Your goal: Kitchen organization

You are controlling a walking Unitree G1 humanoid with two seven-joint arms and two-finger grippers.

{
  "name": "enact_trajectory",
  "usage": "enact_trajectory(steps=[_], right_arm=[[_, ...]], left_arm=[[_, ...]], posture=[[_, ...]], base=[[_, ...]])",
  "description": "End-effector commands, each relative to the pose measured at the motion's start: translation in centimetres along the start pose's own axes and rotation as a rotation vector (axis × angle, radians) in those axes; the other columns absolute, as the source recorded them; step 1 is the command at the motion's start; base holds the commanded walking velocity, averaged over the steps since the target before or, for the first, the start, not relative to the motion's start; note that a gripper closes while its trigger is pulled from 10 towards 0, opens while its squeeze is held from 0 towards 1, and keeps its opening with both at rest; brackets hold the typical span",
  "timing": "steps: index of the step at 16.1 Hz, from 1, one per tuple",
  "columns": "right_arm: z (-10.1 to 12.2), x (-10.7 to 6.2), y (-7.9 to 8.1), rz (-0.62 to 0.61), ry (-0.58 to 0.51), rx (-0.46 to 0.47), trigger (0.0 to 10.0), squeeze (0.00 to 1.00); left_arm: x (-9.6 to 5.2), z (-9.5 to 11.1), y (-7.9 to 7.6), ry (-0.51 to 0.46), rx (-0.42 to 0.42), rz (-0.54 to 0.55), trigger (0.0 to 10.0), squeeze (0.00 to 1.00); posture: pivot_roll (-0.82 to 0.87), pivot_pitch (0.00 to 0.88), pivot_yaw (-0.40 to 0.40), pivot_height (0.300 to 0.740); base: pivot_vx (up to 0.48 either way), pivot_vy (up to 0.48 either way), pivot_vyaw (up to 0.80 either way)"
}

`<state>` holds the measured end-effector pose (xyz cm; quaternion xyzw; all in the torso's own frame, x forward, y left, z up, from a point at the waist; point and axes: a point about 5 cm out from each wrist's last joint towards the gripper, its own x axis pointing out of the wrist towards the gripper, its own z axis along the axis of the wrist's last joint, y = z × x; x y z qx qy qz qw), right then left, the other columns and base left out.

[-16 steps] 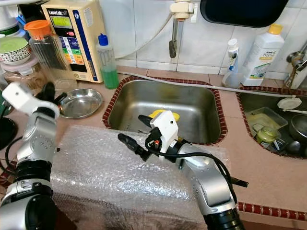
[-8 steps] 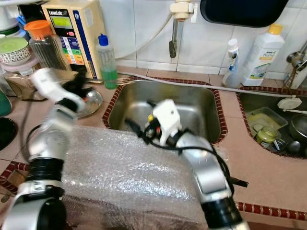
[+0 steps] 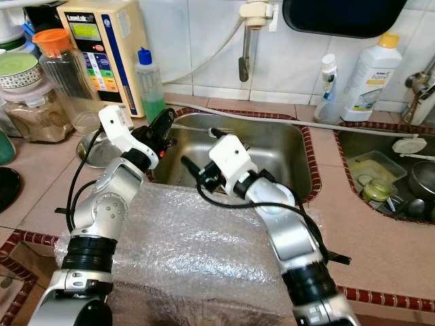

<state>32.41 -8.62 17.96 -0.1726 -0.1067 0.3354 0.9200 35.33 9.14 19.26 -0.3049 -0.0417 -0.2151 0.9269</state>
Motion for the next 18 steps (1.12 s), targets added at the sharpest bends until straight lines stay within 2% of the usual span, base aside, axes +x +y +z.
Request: enact_trajectory(steps=[1, 3, 7, 8, 9, 12, 18], right_arm=[[0.3, 0.7, -0.4, -0.03, -0.019, -0.028, 10.0, 0.0], [0.0, 1.5, -0.9, -0.073, -0.008, -0.057, 10.0, 0.0], [-0.4, 2.8, -0.8, -0.085, -0.003, -0.03, 10.0, 0.0], [-0.8, 2.9, -0.7, -0.083, 0.011, -0.033, 1.6, 0.0], [-1.7, 2.9, -0.8, -0.093, 0.052, -0.055, 0.0, 0.0], [-3.1, 2.9, -1.4, -0.121, 0.096, -0.115, 0.0, 0.0], [-3.9, 3.0, -2.3, -0.156, 0.117, -0.137, 0.0, 0.0]], left_arm=[[-0.1, -0.2, -0.9, 0.018, 0.011, -0.039, 0.0, 0.0], [-0.3, -0.5, -1.2, 0.027, 0.004, -0.044, 0.0, 0.0], [-0.5, -0.7, -1.3, 0.033, -0.003, -0.041, 0.0, 0.0], [-0.6, -0.7, -1.4, 0.033, -0.004, -0.041, 0.0, 0.0], [-0.6, -0.6, -1.5, 0.032, -0.005, -0.041, 0.0, 0.0], [-0.9, -0.6, -1.6, 0.04, -0.012, -0.038, 0.0, 0.0], [-1.3, -1.4, -2.1, 0.088, -0.029, -0.055, 0.0, 0.0]], posture=[[0.07, 0.0, 0.052, 0.74], [0.07, 0.0, 0.048, 0.74], [0.07, 0.0, 0.041, 0.74], [0.08, 0.0, 0.038, 0.74], [0.08, 0.0, 0.034, 0.74], [0.08, 0.0, 0.031, 0.74], [0.09, 0.0, 0.031, 0.74]], base=[[0.0, 0.0, 0.0], [0.0, 0.0, 0.0], [0.0, 0.0, 0.0], [0.0, 0.0, 0.0], [0.0, 0.0, 0.0], [0.0, 0.0, 0.0], [0.0, 0.0, 0.0]])
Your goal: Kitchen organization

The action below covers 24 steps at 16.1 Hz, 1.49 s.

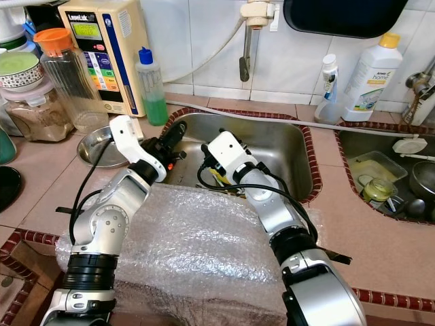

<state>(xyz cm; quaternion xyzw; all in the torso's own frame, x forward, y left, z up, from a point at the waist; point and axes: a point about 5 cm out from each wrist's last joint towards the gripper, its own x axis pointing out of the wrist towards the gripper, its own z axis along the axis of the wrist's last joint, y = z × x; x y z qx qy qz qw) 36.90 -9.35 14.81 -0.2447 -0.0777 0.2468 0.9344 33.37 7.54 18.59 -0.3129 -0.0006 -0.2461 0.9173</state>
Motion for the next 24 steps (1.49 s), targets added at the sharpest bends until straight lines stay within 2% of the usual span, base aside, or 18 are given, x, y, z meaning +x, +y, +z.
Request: enact_trajectory(steps=[1, 5, 14, 15, 16, 17, 18, 19, 20, 22, 24], right_arm=[[0.7, 0.5, -0.4, -0.017, -0.026, -0.004, 0.0, 0.0], [0.5, 0.5, -0.3, -0.031, -0.036, 0.021, 0.0, 0.0], [-1.2, -1.1, -1.2, -0.094, -0.021, 0.063, 0.0, 0.0], [-1.5, -1.3, -1.2, -0.097, -0.016, 0.066, 0.0, 0.0], [-1.6, -1.4, -1.2, -0.098, -0.013, 0.067, 0.0, 0.0], [-1.7, -1.4, -1.2, -0.1, -0.011, 0.069, 0.0, 0.0], [-1.7, -1.4, -1.2, -0.1, -0.011, 0.069, 0.0, 0.0], [-1.7, -1.4, -1.2, -0.101, -0.011, 0.068, 0.0, 0.0], [-1.6, -1.3, -1.2, -0.102, -0.013, 0.068, 0.0, 0.0], [-1.6, -1.2, -1.3, -0.097, -0.006, 0.054, 0.0, 0.0], [-1.9, -1.3, -1.4, -0.081, 0.011, 0.027, 0.0, 0.0]], left_arm=[[-0.1, 0.0, -0.5, 0.006, 0.015, -0.017, 0.0, 0.0], [-0.2, 0.0, -0.5, 0.012, 0.018, -0.013, 0.0, 0.0], [-0.5, -0.1, 0.5, 0.028, 0.052, 0.031, 0.2, 0.0], [-0.5, -0.2, 0.6, 0.033, 0.057, 0.038, 2.7, 0.0], [-0.5, -0.2, 0.6, 0.036, 0.059, 0.039, 3.3, 0.0], [-0.5, -0.3, 0.6, 0.042, 0.064, 0.035, 4.5, 0.0], [-0.5, -0.3, 0.5, 0.045, 0.068, 0.032, 6.4, 0.0], [-0.5, -0.4, 0.5, 0.05, 0.074, 0.03, 9.4, 0.0], [-0.5, -0.5, 0.5, 0.056, 0.082, 0.029, 10.0, 0.0], [-0.8, -0.9, 0.8, 0.089, 0.112, 0.037, 10.0, 1.0], [-1.1, -1.2, 0.7, 0.114, 0.136, 0.012, 10.0, 1.0]], posture=[[0.09, 0.0, 0.033, 0.74], [0.09, 0.0, 0.031, 0.74], [0.08, 0.0, 0.044, 0.74], [0.08, 0.0, 0.047, 0.74], [0.08, 0.0, 0.047, 0.74], [0.08, 0.0, 0.05, 0.74], [0.08, 0.0, 0.05, 0.74], [0.08, 0.0, 0.051, 0.74], [0.08, 0.0, 0.052, 0.74], [0.09, 0.0, 0.052, 0.74], [0.09, 0.0, 0.05, 0.74]], base=[[0.0, 0.0, 0.0], [0.0, 0.0, 0.0], [0.0, 0.0, 0.0], [0.0, 0.0, 0.0], [0.0, 0.0, 0.0], [0.0, 0.0, 0.0], [0.0, 0.0, 0.0], [0.0, 0.0, 0.0], [0.0, 0.0, 0.0], [0.0, 0.0, 0.0], [0.0, 0.0, 0.0]])
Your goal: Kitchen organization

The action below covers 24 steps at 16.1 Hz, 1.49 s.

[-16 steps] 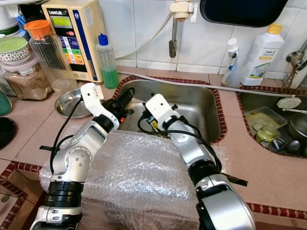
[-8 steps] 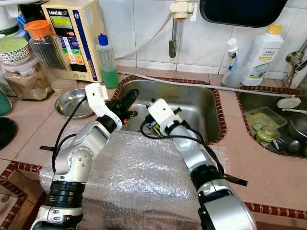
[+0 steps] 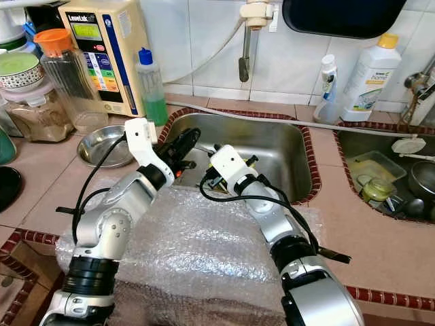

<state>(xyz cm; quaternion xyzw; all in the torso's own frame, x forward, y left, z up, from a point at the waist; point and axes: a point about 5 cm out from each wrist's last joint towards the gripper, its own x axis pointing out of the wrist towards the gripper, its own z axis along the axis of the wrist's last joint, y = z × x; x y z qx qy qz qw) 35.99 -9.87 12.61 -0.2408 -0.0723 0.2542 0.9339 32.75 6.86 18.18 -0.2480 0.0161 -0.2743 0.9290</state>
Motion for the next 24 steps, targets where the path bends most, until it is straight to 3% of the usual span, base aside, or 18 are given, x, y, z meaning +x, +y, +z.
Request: enact_trajectory(steps=[1, 4, 10, 24], right_arm=[[-0.3, -0.4, -2.6, -0.093, 0.017, 0.006, 0.0, 0.0], [-0.9, -0.7, -3.1, -0.082, 0.055, -0.031, 0.0, 0.0], [-1.6, -0.8, -3.4, -0.088, 0.108, -0.07, 0.0, 0.0], [-6.3, -3.4, -4.5, -0.031, 0.452, -0.278, 0.0, 0.0]], left_arm=[[-0.9, -0.9, 0.9, 0.053, 0.037, 0.025, 10.0, 1.0], [-1.5, -1.7, 0.3, 0.093, 0.088, -0.05, 10.0, 1.0], [-1.7, -2.2, 0.6, 0.128, 0.12, -0.074, 10.0, 1.0], [-3.2, -2.7, 1.4, 0.19, 0.218, -0.099, 10.0, 1.0]], posture=[[0.08, 0.0, 0.044, 0.74], [0.05, 0.0, 0.046, 0.74], [0.02, 0.0, 0.065, 0.74], [0.07, 0.0, 0.063, 0.74]], base=[[0.0, 0.0, 0.0], [0.0, 0.0, 0.0], [0.0, 0.0, 0.0], [0.0, 0.0, 0.0]])
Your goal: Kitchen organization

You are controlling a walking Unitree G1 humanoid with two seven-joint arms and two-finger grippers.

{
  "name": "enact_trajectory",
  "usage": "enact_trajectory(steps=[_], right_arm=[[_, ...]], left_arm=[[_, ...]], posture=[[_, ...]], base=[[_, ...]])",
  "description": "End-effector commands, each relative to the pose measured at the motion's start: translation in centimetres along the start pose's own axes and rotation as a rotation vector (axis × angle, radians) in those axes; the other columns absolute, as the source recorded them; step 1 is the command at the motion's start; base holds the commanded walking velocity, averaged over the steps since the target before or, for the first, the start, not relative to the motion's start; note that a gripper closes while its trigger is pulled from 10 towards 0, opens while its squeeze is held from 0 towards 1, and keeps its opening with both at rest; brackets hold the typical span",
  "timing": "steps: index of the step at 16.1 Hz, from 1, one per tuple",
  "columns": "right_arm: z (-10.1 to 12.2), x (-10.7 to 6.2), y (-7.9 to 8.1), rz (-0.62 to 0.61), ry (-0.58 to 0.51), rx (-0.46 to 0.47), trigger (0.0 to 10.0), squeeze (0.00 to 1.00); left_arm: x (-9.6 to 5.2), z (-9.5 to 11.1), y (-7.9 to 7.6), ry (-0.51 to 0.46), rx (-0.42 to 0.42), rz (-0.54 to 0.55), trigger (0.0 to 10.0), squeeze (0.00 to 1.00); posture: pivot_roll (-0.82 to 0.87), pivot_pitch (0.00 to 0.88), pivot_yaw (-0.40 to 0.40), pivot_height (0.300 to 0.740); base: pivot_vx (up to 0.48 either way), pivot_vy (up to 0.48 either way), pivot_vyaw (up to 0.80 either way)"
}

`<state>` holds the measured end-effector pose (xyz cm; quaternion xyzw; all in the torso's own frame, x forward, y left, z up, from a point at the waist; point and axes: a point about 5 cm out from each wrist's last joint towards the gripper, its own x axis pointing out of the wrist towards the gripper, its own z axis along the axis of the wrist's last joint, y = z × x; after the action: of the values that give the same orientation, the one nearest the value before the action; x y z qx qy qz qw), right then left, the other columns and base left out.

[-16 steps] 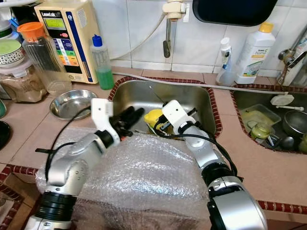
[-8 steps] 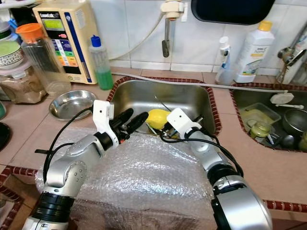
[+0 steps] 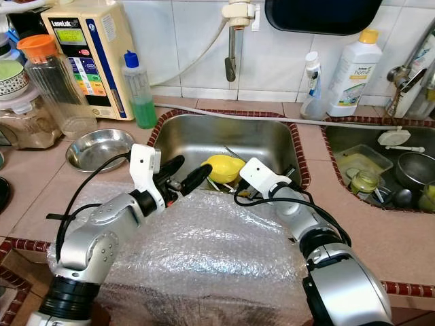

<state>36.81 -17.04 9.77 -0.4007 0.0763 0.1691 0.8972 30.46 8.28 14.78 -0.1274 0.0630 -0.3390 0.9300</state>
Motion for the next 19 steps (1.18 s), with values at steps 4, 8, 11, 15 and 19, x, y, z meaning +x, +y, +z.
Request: enact_trajectory(steps=[4, 8, 11, 15, 19], right_arm=[[-1.5, -0.3, 0.5, 0.046, 0.094, -0.047, 0.0, 0.0], [-2.0, -0.4, 0.3, 0.037, 0.126, -0.071, 0.0, 0.0], [-2.5, -0.6, -0.7, -0.013, 0.173, -0.101, 4.7, 0.19], [-3.1, -0.9, -1.8, -0.059, 0.199, -0.087, 10.0, 1.0], [-2.9, -1.0, -2.9, -0.117, 0.185, -0.066, 10.0, 1.0]], left_arm=[[-0.7, -0.2, 0.2, 0.029, 0.047, 0.001, 10.0, 1.0], [-0.8, -0.3, 0.3, 0.031, 0.068, 0.025, 10.0, 1.0], [-0.8, 0.0, 0.3, 0.01, 0.071, 0.039, 10.0, 1.0], [-0.8, 1.2, 0.9, -0.075, 0.113, 0.116, 10.0, 1.0], [-0.6, 1.7, 1.2, -0.097, 0.133, 0.149, 10.0, 1.0]], posture=[[0.1, 0.0, 0.053, 0.74], [0.11, 0.0, 0.04, 0.74], [0.11, 0.0, 0.037, 0.74], [0.12, 0.0, 0.037, 0.74], [0.11, 0.0, 0.042, 0.74]], base=[[0.0, 0.0, 0.0], [0.0, 0.0, 0.0], [0.0, 0.0, 0.0], [0.0, 0.0, 0.0], [0.0, 0.0, 0.0]])
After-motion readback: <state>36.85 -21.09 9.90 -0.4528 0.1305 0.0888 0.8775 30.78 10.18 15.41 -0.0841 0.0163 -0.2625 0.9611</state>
